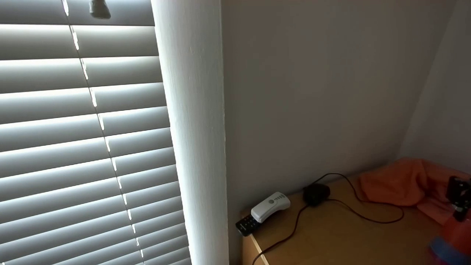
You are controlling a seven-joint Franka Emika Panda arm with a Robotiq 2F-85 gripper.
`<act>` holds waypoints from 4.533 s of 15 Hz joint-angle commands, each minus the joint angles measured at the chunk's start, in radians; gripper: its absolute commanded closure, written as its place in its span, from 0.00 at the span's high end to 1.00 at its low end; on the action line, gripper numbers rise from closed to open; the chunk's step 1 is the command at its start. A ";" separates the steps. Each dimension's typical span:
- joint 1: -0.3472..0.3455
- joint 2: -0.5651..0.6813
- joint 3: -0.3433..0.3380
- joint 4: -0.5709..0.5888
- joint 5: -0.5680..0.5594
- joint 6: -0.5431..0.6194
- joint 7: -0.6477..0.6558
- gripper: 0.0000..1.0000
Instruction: Remove the orange cup from the pile of cups and put it on the table upside down
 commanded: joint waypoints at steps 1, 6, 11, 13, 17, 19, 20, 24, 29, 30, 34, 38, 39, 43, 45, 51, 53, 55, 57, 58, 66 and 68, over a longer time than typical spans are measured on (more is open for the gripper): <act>-0.013 -0.010 0.004 -0.010 -0.038 -0.005 0.044 0.40; -0.014 -0.079 0.012 -0.034 -0.064 -0.011 0.065 0.40; -0.024 -0.193 0.044 -0.061 -0.102 -0.045 0.088 0.40; -0.029 -0.236 0.065 -0.067 -0.115 -0.071 0.098 0.40; 0.001 -0.285 0.094 -0.056 -0.055 -0.173 0.038 0.40; 0.022 -0.278 0.107 -0.045 -0.031 -0.218 0.012 0.40; 0.030 -0.273 0.114 -0.042 -0.025 -0.228 0.006 0.40; 0.074 -0.218 0.128 -0.033 0.006 -0.237 -0.065 0.40; 0.108 -0.107 0.129 -0.031 0.010 -0.186 -0.165 0.40; 0.112 -0.081 0.130 -0.036 0.003 -0.161 -0.178 0.40; 0.127 0.013 0.130 -0.043 0.008 -0.058 -0.215 0.40; 0.139 0.081 0.131 -0.047 0.030 0.053 -0.233 0.40; 0.142 0.095 0.131 -0.046 0.034 0.071 -0.238 0.40; 0.153 0.123 0.134 -0.048 0.070 0.127 -0.271 0.40; 0.155 0.135 0.134 -0.047 0.082 0.141 -0.276 0.40; 0.153 0.116 0.134 -0.054 0.107 0.150 -0.279 1.00; 0.153 0.087 0.133 -0.061 0.114 0.138 -0.272 1.00; 0.153 0.042 0.132 -0.068 0.110 0.096 -0.272 1.00; 0.150 -0.005 0.131 -0.075 0.053 0.039 -0.205 1.00; 0.149 -0.033 0.133 -0.080 0.052 0.012 -0.200 1.00; 0.119 -0.237 0.156 -0.104 -0.030 -0.135 -0.086 1.00; 0.123 -0.186 0.151 -0.068 -0.010 -0.115 -0.115 1.00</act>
